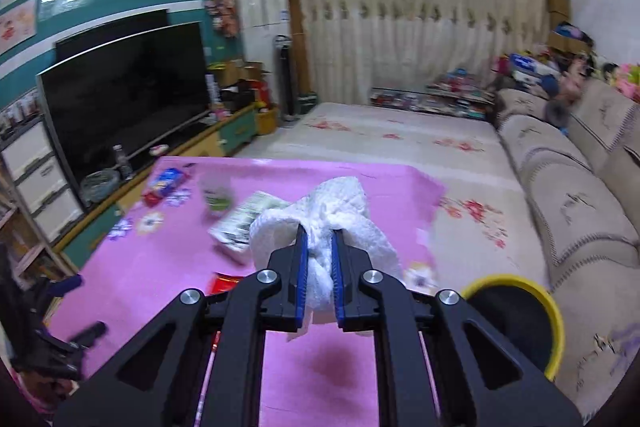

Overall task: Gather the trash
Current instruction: 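Carry the tissue over the bin and release it with the right gripper, then grasp the red snack wrapper with the left gripper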

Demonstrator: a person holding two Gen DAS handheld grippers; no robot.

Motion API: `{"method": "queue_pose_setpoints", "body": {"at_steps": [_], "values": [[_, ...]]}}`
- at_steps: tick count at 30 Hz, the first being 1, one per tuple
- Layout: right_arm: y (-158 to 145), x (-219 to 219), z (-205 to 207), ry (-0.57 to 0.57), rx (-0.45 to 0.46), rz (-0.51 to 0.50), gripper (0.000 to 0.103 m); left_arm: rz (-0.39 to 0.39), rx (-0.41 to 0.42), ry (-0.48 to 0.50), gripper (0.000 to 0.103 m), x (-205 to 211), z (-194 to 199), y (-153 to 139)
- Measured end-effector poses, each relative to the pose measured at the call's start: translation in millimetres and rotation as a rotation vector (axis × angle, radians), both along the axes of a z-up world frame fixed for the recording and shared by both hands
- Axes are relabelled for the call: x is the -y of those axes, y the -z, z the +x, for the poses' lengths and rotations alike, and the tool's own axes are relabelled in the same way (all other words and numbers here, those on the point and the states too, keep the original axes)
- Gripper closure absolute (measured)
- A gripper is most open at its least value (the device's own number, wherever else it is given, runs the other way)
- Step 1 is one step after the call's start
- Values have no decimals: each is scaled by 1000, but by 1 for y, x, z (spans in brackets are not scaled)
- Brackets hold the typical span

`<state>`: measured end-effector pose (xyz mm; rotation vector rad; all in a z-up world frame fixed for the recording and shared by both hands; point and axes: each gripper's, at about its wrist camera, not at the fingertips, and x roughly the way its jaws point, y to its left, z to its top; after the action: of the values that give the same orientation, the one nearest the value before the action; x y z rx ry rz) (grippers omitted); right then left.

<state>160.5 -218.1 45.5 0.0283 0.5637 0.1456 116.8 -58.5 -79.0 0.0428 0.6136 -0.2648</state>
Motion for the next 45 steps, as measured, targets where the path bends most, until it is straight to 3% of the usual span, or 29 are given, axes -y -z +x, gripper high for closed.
{"method": "queue_pose_setpoints", "body": {"at_steps": [10,21,23,25,30,40,45], "values": [[49,111,2,244,-71,-11,93,7,-15,34,5,44,13,-9],[121,188,24,367,-229,15,92,83,-19,107,5,103,15,-13],[133,200,28,383,-274,15,86,91,-25,114,5,111,16,-12],[142,205,29,397,-313,3,55,97,-34,119,5,115,19,-10],[151,209,23,426,-338,-34,36,103,-66,117,5,122,26,-3],[134,205,12,412,-268,19,33,113,-123,90,5,132,47,12],[131,199,9,383,-254,34,32,111,-184,28,5,133,71,23]]}}
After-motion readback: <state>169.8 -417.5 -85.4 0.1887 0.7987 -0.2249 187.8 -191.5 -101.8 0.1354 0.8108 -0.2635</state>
